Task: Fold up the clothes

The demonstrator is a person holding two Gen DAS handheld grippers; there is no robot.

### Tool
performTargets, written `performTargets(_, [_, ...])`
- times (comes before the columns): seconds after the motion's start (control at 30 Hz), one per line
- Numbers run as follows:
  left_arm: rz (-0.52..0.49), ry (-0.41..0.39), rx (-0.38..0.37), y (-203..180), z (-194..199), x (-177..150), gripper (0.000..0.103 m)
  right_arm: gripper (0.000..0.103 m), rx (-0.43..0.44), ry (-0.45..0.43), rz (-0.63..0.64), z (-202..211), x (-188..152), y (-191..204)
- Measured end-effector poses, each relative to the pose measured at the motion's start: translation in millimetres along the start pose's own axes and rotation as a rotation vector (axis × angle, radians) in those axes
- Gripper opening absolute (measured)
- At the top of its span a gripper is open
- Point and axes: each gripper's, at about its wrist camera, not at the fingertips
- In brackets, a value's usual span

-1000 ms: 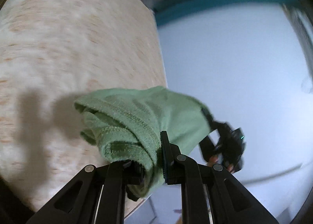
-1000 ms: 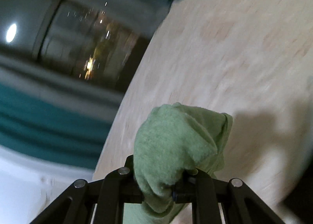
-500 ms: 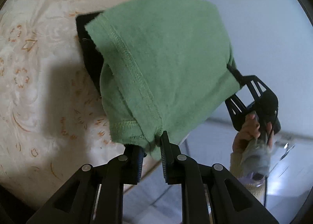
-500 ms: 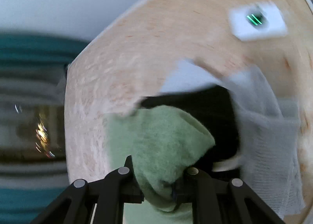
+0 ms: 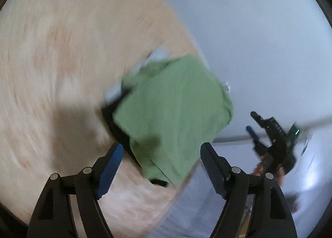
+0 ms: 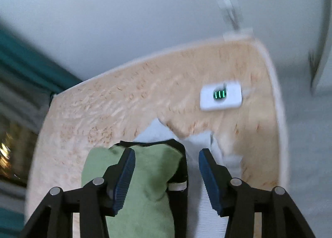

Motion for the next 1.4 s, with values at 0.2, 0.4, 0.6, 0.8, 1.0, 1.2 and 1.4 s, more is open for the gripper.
performTargets(0.2, [-0.382,-0.214,0.39,-51,33,-28,0.086,0.056,-0.053,-0.05,0.258,37,-71,59])
performTargets(0.4, [-0.392,-0.178,0.406,-44,32,-33,0.086,0.057,-0.235,-0.115,0.432,13,-152,92])
performTargets(0.6, [-0.346,-0.197,0.511,-42,25,-39,0.086,0.056,-0.104,-0.082,0.335,0,-195,68])
performTargets(0.8, [-0.359,-0.206,0.502,-54,24,-57,0.086,0.057,-0.14,-0.086,0.365,5,-217,63])
performTargets(1.0, [-0.398,-0.187,0.472,-60,21,-65,0.086,0.057,-0.137,-0.068,0.375,8,-228,68])
performTargets(1.2, [-0.437,-0.176,0.439,-67,19,-69,0.086,0.057,-0.157,-0.05,0.39,4,-228,72])
performTargets(1.4, [-0.459,-0.172,0.416,-68,20,-69,0.086,0.057,-0.156,-0.042,0.396,0,-226,73])
Point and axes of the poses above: each gripper's, at about its wrist camera, not at the fingertips, and z roughly against the way its jaws point, y to its left, x to its top, and after that the axes turned 15 degrees about y, right-handed
